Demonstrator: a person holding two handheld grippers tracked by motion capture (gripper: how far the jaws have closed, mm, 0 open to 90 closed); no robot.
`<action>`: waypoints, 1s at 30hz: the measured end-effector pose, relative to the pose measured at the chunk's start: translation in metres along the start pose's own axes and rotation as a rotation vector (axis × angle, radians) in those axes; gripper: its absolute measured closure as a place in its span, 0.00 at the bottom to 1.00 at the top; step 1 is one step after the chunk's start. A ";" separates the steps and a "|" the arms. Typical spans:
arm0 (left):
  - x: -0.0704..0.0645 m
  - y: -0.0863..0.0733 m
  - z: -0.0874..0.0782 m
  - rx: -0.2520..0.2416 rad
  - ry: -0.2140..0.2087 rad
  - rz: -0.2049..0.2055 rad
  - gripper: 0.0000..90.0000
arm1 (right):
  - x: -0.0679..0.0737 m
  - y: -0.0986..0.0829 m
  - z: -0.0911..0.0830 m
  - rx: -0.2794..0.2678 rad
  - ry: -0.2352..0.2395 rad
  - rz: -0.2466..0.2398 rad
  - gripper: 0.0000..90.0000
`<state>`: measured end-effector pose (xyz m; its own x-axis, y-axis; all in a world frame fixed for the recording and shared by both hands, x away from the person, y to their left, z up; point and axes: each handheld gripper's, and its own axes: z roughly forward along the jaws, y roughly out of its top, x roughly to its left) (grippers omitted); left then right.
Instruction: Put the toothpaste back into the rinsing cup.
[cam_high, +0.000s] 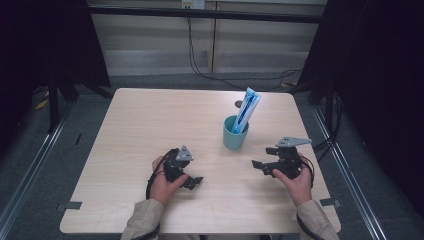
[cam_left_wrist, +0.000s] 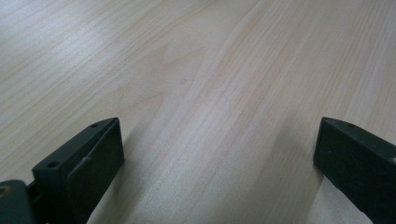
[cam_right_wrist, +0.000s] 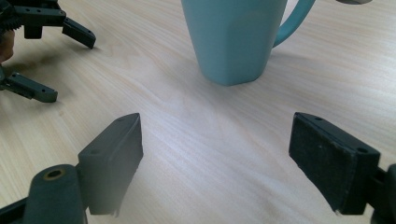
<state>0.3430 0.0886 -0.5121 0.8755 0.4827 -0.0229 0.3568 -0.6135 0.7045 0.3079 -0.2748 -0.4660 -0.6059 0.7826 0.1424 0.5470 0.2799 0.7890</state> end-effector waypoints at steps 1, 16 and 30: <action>0.000 0.000 0.000 0.000 0.000 0.000 0.02 | 0.000 -0.002 0.000 0.003 -0.003 -0.001 0.19; 0.000 0.000 0.000 0.002 0.000 0.000 0.02 | -0.001 -0.019 0.003 0.026 -0.003 0.003 0.18; 0.000 0.000 0.000 -0.001 0.000 -0.001 0.02 | -0.003 -0.034 0.005 0.057 -0.009 -0.007 0.17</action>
<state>0.3429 0.0886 -0.5121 0.8752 0.4831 -0.0233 0.3571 -0.6129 0.7048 0.2940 -0.2845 -0.4965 -0.6052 0.7852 0.1313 0.5745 0.3166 0.7548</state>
